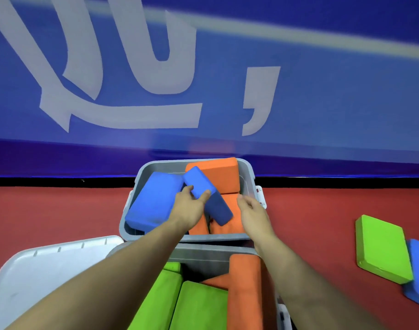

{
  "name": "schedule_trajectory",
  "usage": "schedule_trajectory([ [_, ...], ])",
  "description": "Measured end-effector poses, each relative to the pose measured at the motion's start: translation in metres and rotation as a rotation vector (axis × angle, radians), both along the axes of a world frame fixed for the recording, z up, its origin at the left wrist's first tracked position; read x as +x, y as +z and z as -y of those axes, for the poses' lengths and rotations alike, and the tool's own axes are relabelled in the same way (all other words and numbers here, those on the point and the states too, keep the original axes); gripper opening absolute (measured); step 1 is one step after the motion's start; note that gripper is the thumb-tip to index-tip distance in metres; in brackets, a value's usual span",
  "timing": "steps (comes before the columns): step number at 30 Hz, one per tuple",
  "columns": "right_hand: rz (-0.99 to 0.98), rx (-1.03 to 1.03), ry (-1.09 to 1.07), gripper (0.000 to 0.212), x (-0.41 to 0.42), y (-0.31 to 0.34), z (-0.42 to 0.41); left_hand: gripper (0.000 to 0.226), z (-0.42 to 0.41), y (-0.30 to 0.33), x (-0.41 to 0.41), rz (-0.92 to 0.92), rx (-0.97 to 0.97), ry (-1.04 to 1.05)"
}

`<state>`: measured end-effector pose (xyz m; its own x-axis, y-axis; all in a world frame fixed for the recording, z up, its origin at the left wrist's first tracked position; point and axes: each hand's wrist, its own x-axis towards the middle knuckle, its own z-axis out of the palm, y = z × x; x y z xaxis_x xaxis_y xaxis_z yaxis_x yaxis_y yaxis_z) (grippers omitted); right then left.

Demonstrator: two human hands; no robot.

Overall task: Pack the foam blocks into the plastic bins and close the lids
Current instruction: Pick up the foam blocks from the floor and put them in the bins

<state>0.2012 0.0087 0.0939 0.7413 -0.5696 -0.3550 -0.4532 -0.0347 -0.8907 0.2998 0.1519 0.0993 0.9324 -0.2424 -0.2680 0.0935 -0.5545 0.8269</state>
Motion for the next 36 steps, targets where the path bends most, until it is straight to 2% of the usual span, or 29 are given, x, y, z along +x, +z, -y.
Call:
schedule_trajectory([
  [1, 0.003, -0.02, 0.002, 0.045, -0.007, 0.0, 0.006, 0.074, 0.011, 0.003, -0.008, -0.003, -0.003, -0.021],
  [3, 0.014, -0.057, 0.011, 0.04, -0.023, 0.0, 0.021, 0.074, 0.035, 0.007, -0.024, -0.009, -0.005, -0.064],
  [9, -0.108, -0.211, 0.016, 0.064, -0.085, -0.005, 0.109, 0.073, 0.116, 0.012, -0.064, -0.021, -0.015, -0.175],
  [11, -0.175, -0.234, -0.037, 0.069, -0.109, -0.011, 0.155, 0.071, 0.151, 0.009, -0.081, -0.038, -0.016, -0.232],
  [15, -0.215, -0.215, -0.244, 0.078, -0.159, -0.038, 0.236, 0.085, 0.234, -0.016, -0.119, -0.087, 0.005, -0.331],
  [17, -0.213, -0.17, -0.378, 0.082, -0.185, -0.063, 0.264, 0.081, 0.272, -0.04, -0.138, -0.12, 0.04, -0.367],
  [22, -0.277, -0.091, -0.615, 0.098, -0.249, -0.15, 0.328, 0.087, 0.356, -0.118, -0.183, -0.274, 0.116, -0.434],
  [24, -0.314, -0.114, -0.657, 0.106, -0.262, -0.179, 0.36, 0.085, 0.391, -0.148, -0.189, -0.289, 0.131, -0.455],
  [26, -0.383, -0.144, -0.652, 0.103, -0.274, -0.213, 0.391, 0.086, 0.427, -0.181, -0.194, -0.295, 0.162, -0.482],
  [31, -0.514, -0.193, -0.744, 0.105, -0.295, -0.286, 0.458, 0.098, 0.504, -0.265, -0.214, -0.198, 0.357, -0.6],
  [34, -0.585, -0.223, -0.933, 0.12, -0.31, -0.319, 0.497, 0.107, 0.54, -0.31, -0.225, -0.232, 0.392, -0.599],
  [36, -0.61, -0.268, -1.049, 0.132, -0.317, -0.336, 0.511, 0.121, 0.554, -0.343, -0.226, -0.289, 0.376, -0.564],
])
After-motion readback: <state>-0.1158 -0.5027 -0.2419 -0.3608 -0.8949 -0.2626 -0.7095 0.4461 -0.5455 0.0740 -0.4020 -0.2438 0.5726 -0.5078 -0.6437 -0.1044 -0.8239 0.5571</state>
